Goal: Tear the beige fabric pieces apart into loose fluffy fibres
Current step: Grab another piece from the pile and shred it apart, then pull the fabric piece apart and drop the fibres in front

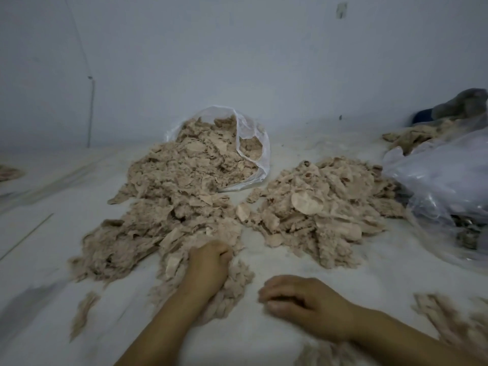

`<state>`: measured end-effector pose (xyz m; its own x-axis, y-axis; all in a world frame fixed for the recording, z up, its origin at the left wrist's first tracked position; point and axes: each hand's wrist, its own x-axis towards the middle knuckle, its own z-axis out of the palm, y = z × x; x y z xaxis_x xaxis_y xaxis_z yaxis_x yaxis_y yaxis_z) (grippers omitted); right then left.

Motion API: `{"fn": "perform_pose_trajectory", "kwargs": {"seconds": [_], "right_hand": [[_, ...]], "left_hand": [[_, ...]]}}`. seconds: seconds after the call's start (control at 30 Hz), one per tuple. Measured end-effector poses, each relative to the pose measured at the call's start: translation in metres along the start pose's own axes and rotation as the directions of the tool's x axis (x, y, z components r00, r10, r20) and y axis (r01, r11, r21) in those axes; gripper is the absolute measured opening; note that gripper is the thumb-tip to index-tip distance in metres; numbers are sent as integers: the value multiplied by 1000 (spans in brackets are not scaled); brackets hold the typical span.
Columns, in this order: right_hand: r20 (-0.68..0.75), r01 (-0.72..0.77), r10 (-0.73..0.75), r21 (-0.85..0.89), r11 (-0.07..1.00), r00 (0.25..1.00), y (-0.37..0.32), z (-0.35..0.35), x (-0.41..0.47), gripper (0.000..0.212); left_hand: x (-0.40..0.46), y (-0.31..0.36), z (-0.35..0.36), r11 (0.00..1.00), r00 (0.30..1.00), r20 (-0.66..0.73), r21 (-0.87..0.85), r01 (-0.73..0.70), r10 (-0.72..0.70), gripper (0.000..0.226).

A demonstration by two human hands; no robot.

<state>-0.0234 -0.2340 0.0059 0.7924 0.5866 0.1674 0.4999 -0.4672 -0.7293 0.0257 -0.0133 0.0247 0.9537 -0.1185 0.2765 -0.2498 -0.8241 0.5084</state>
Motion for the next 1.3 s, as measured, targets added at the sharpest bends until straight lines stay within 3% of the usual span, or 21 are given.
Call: {"fn": "perform_pose_trajectory", "kwargs": {"seconds": [0.1,0.17,0.27,0.37,0.43,0.5,0.6,0.67,0.77,0.83,0.9,0.93,0.97,1.03,1.1,1.13,1.2,1.3], "right_hand": [[22,5,-9,190,982,1000,-10,-9,-38,23],[-20,-64,73,301,951,997,-12,-19,-54,30],[-81,-173,208,315,933,975,-13,-31,-47,39],[-159,-177,259,401,899,953,-23,-23,-15,13],[-176,-151,243,422,894,954,-33,-6,2,10],[-143,-115,182,384,916,973,-39,13,5,9],[-39,-86,99,264,961,994,-42,23,-15,9],[7,-129,133,295,947,991,-41,15,-34,13],[63,-237,231,380,894,971,-35,-4,-45,12],[-29,-268,291,310,912,956,-31,-12,-33,4],[-204,-256,266,71,964,942,-27,-14,-10,26],[-245,-252,233,-45,967,941,-25,-12,2,38],[-249,-249,212,-129,960,945,-24,-9,12,44],[-253,-237,185,-197,951,950,-21,1,27,30],[-338,-252,232,-14,968,912,-18,7,33,9],[-393,-243,279,139,960,876,-16,9,33,13],[-458,-188,357,373,908,814,-13,7,30,18],[-435,-116,396,543,832,809,-12,3,23,16]], "left_hand": [[-6,3,-6,987,982,-110,-25,-156,153,22],[-12,7,-11,966,969,-116,-113,-232,219,20],[-16,8,-21,963,983,-42,-197,-185,180,19],[-18,2,-29,984,987,-45,-80,-157,154,18],[-22,-3,-33,986,979,-126,-40,-164,158,16],[-28,-8,-37,986,978,-176,-107,-131,111,14],[-38,-17,-34,984,994,-36,-143,-103,98,14],[-41,-19,-30,976,991,53,-186,-109,121,16],[-41,-5,-17,911,986,134,-412,-32,96,16],[-40,12,-11,770,977,210,-630,100,45,17],[-37,25,-8,630,980,194,-765,132,30,17],[-36,28,-8,637,992,122,-766,83,18,18],[-34,27,-8,702,999,31,-712,10,18,18],[-34,22,-11,865,993,-59,-486,-121,105,16],[-36,12,-11,947,968,61,-233,-222,242,16],[-35,5,-10,960,960,112,-146,-239,256,16],[-31,-5,-13,984,981,95,-64,-164,170,18],[-25,-9,-18,994,998,45,93,-52,48,19]]}}
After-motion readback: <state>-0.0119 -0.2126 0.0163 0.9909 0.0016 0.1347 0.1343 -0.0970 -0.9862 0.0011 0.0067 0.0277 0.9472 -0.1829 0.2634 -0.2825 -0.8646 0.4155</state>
